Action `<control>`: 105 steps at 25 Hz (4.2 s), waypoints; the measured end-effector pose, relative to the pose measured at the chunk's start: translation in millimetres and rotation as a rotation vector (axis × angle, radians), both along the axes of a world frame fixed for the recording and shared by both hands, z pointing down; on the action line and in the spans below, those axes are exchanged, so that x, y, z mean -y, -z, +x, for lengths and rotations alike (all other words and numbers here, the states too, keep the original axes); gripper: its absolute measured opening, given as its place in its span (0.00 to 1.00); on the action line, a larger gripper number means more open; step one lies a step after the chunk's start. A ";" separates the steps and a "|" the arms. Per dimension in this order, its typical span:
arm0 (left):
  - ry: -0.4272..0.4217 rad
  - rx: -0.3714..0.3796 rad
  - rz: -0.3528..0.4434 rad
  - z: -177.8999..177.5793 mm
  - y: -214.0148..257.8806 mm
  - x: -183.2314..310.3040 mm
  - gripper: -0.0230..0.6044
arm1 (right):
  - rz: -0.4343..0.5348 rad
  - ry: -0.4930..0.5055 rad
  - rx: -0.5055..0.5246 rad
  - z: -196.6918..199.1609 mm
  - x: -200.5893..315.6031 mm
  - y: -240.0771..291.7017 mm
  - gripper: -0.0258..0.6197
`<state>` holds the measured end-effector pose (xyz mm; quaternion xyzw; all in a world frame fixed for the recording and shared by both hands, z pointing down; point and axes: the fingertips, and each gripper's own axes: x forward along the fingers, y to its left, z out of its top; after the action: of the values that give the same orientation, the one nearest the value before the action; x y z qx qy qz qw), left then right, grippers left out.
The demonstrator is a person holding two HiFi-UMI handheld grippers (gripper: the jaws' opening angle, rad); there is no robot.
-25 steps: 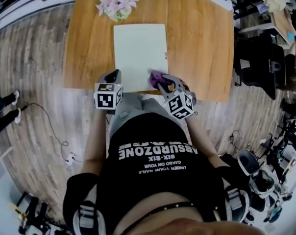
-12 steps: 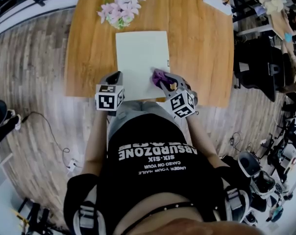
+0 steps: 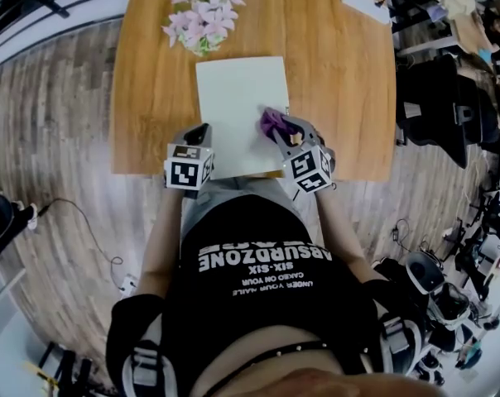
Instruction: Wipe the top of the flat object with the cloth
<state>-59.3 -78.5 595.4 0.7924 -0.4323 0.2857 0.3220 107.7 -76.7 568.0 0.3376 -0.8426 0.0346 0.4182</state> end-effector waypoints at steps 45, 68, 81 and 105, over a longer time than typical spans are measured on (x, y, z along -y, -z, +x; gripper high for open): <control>0.027 -0.045 -0.164 -0.6 -20.9 5.7 0.06 | 0.081 -0.053 0.058 0.7 160.4 -2.0 0.20; 0.037 -0.060 -0.150 -0.5 -21.6 5.8 0.06 | 0.073 0.003 0.043 -49.0 166.4 -6.9 0.20; 0.034 -0.059 -0.143 -0.2 -19.4 5.6 0.06 | 0.064 0.111 0.055 -82.6 156.1 -5.4 0.20; 0.053 -0.058 -0.130 -0.7 -18.2 6.1 0.06 | 0.053 0.135 0.107 -81.3 114.2 -12.6 0.19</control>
<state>-60.0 -84.6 613.5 0.7661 -0.4240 0.2814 0.3926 26.4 -190.8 580.6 0.2886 -0.8851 0.0019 0.3650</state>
